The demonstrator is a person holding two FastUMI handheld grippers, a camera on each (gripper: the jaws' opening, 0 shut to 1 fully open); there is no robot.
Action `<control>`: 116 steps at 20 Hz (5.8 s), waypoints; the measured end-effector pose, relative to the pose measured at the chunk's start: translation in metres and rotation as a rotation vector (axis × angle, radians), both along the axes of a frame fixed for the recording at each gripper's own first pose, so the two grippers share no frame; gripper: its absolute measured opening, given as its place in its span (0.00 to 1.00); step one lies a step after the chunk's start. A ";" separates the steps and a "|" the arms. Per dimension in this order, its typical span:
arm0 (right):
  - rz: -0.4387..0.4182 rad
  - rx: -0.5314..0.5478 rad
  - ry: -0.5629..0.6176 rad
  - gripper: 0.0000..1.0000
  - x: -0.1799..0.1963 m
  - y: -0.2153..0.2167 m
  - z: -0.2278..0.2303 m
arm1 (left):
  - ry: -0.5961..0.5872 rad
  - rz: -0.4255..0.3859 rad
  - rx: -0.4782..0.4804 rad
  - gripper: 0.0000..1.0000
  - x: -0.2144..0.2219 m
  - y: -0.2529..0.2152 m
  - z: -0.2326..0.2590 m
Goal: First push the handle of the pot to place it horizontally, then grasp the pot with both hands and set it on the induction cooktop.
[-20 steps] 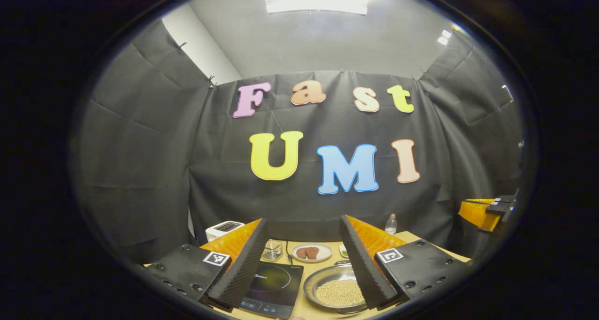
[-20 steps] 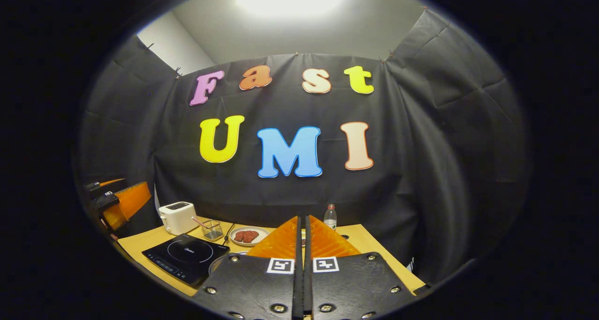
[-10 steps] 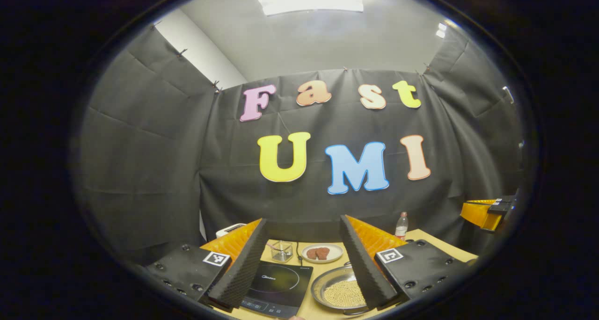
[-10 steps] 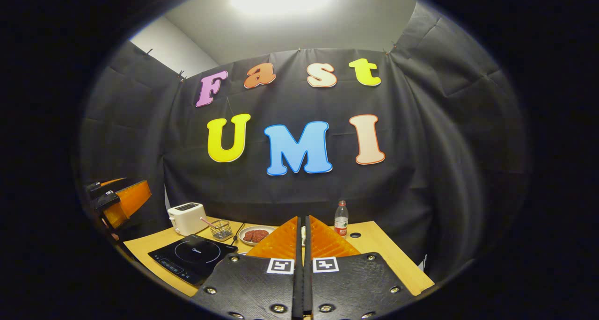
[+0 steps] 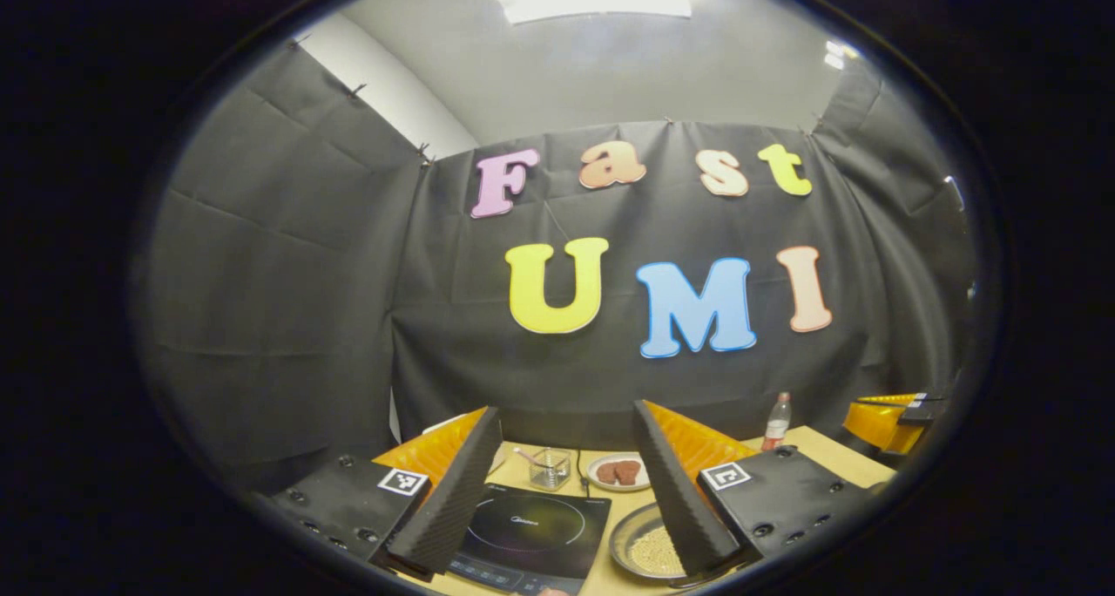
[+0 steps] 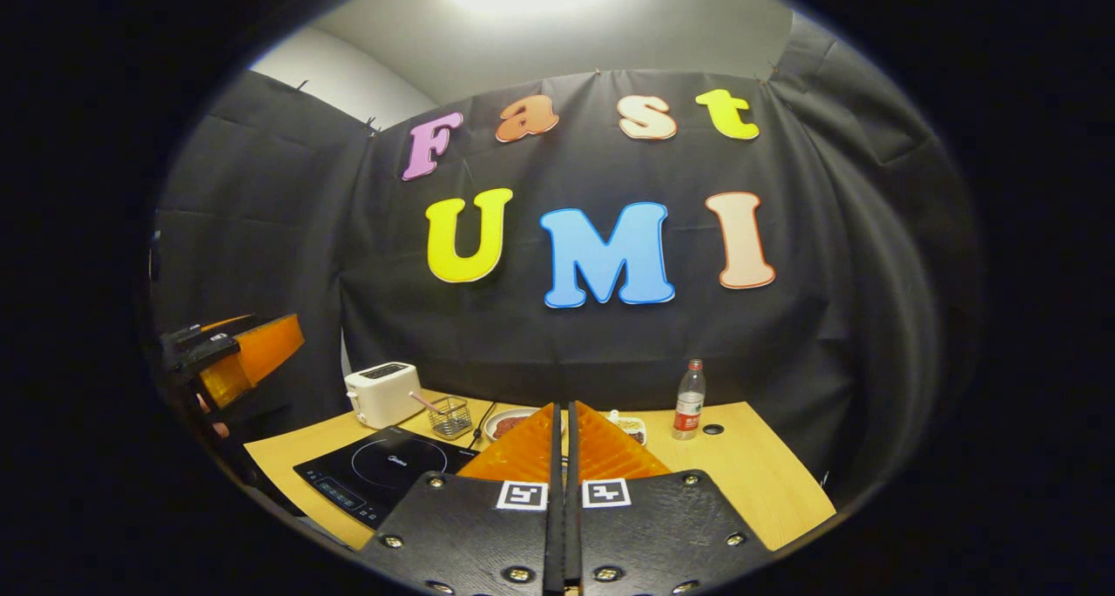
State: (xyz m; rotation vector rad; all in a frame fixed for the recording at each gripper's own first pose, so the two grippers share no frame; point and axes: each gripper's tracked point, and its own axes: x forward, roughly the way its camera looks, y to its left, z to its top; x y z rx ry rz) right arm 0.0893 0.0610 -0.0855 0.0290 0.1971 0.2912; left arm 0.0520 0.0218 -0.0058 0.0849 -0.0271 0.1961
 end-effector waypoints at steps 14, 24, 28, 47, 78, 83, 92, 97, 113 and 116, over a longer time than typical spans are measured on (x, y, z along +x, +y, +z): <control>0.275 -0.021 0.209 0.01 -0.007 0.108 -0.083 | 0.016 0.090 0.013 1.00 0.010 0.067 -0.008; 0.442 -0.082 0.467 0.00 -0.047 0.145 -0.158 | 0.044 0.098 -0.010 1.00 0.018 0.080 -0.025; 0.475 -0.094 0.571 0.00 -0.065 0.151 -0.188 | 0.050 0.095 -0.012 1.00 0.021 0.084 -0.028; 0.491 -0.134 0.850 0.01 -0.107 0.139 -0.255 | 0.074 0.074 -0.034 1.00 0.026 0.085 -0.043; 0.410 -0.185 0.891 0.01 -0.112 0.082 -0.262 | 0.070 -0.020 -0.069 1.00 0.049 0.040 -0.047; 0.380 -0.219 0.892 0.01 -0.110 0.067 -0.265 | 0.072 -0.037 -0.073 0.93 0.053 0.034 -0.048; 0.277 -0.233 0.909 0.01 -0.096 0.029 -0.270 | 0.072 -0.093 -0.077 1.00 0.068 0.015 -0.049; 0.228 -0.262 0.918 0.00 -0.088 0.007 -0.274 | 0.077 -0.118 -0.085 0.97 0.078 0.005 -0.053; 0.081 -0.461 0.988 0.01 -0.059 -0.073 -0.287 | 0.090 -0.133 -0.099 0.98 0.092 0.003 -0.060; 0.044 -0.461 0.995 0.01 -0.052 -0.084 -0.288 | 0.094 -0.126 -0.103 0.98 0.093 0.008 -0.062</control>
